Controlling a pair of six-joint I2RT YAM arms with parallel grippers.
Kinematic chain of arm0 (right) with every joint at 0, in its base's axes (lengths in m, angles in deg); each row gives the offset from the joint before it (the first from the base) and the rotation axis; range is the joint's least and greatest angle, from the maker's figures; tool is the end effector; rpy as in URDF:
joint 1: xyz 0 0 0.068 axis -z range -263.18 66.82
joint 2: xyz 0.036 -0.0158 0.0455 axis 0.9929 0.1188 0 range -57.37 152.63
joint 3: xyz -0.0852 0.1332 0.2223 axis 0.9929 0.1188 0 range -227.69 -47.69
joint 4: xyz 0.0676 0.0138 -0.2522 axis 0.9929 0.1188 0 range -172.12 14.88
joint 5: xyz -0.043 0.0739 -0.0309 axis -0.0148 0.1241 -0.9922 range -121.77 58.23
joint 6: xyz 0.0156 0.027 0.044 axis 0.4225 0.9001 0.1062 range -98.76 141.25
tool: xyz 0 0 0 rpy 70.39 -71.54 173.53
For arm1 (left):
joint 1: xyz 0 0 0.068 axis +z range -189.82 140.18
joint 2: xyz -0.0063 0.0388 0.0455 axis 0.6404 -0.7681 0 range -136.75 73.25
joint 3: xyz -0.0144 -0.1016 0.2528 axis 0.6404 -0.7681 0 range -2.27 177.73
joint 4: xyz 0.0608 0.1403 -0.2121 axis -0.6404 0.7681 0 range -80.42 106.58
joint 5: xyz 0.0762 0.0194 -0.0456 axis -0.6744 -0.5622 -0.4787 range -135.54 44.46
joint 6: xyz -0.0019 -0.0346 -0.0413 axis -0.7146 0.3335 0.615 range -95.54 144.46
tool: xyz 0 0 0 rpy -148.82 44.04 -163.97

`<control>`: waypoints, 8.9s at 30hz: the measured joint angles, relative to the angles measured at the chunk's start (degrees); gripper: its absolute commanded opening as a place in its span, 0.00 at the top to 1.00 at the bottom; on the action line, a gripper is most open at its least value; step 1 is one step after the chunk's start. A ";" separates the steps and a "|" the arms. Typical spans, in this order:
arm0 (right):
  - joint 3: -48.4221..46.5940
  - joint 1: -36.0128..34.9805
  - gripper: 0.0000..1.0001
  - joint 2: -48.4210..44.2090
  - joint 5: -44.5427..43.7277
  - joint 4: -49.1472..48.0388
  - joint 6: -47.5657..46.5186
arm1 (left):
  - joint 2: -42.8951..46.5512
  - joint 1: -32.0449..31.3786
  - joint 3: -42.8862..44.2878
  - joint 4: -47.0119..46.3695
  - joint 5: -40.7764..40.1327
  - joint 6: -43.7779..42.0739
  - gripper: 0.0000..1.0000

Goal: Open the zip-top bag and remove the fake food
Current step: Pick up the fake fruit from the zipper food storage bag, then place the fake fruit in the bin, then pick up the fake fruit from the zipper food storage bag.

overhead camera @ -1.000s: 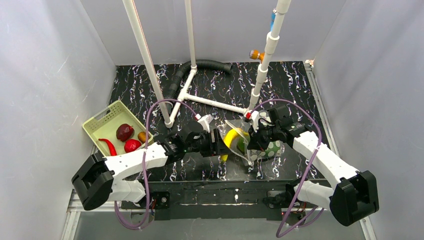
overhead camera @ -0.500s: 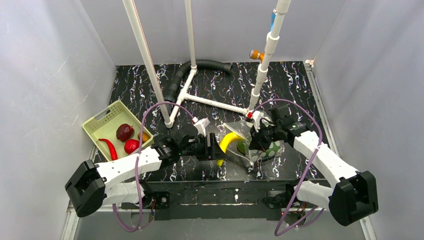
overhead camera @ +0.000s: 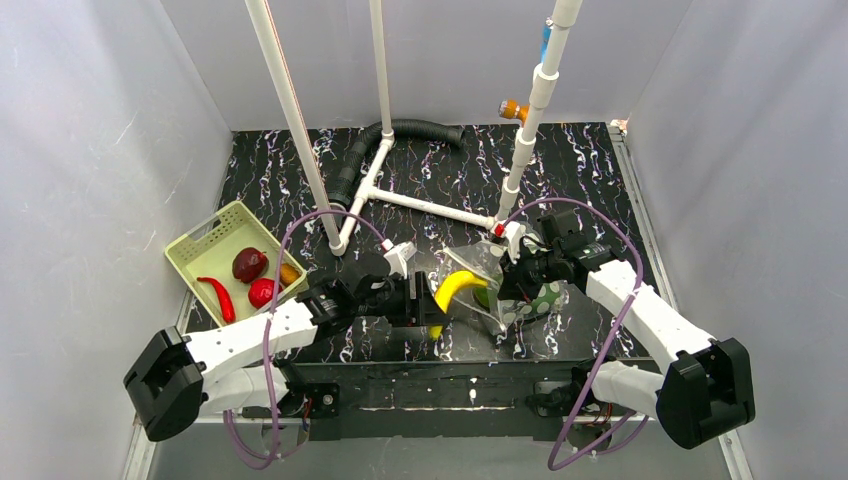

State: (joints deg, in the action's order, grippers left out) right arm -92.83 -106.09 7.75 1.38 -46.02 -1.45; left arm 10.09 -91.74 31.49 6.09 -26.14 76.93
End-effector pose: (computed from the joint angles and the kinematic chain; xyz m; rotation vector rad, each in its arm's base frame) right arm 0.1928 0.1025 0.2395 -1.1590 2.1805 0.7332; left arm 0.1390 -0.1965 0.2340 0.2376 2.3271 -1.3939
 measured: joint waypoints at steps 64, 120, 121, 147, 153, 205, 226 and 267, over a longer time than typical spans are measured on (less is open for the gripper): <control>-0.07 0.33 0.99 1.51 -0.02 -0.09 0.00 | 29.31 8.57 11.93 57.27 -61.75 -11.47 1.00; -1.11 1.88 0.99 1.14 5.09 3.65 -3.72 | 23.67 66.82 4.15 32.72 -2.58 -24.33 0.02; -1.22 1.95 0.99 1.14 5.25 3.91 -3.96 | 24.44 66.79 4.07 33.53 -1.55 -24.04 0.02; -2.10 4.22 0.99 1.36 8.00 6.88 -6.93 | 34.07 44.00 -4.72 30.32 15.72 -14.80 0.13; -2.34 4.59 0.99 1.60 9.20 8.04 -8.52 | 36.72 38.18 -8.35 22.60 16.28 -10.19 0.12; -3.15 6.40 0.99 2.45 12.13 12.04 -12.72 | -8.70 -12.44 -1.01 -24.98 -20.57 -33.11 0.19; -3.19 6.43 0.99 2.43 12.48 12.26 -13.33 | -13.55 -12.39 0.39 -29.33 -20.50 -40.46 0.23; -3.19 6.43 0.99 2.43 13.05 12.37 -13.40 | -40.50 -10.05 7.15 -47.60 -16.50 -46.25 0.25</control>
State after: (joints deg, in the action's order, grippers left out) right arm -96.02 -99.67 10.18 14.43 -33.65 -14.85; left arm -30.41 -101.79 38.64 -41.51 -42.64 30.68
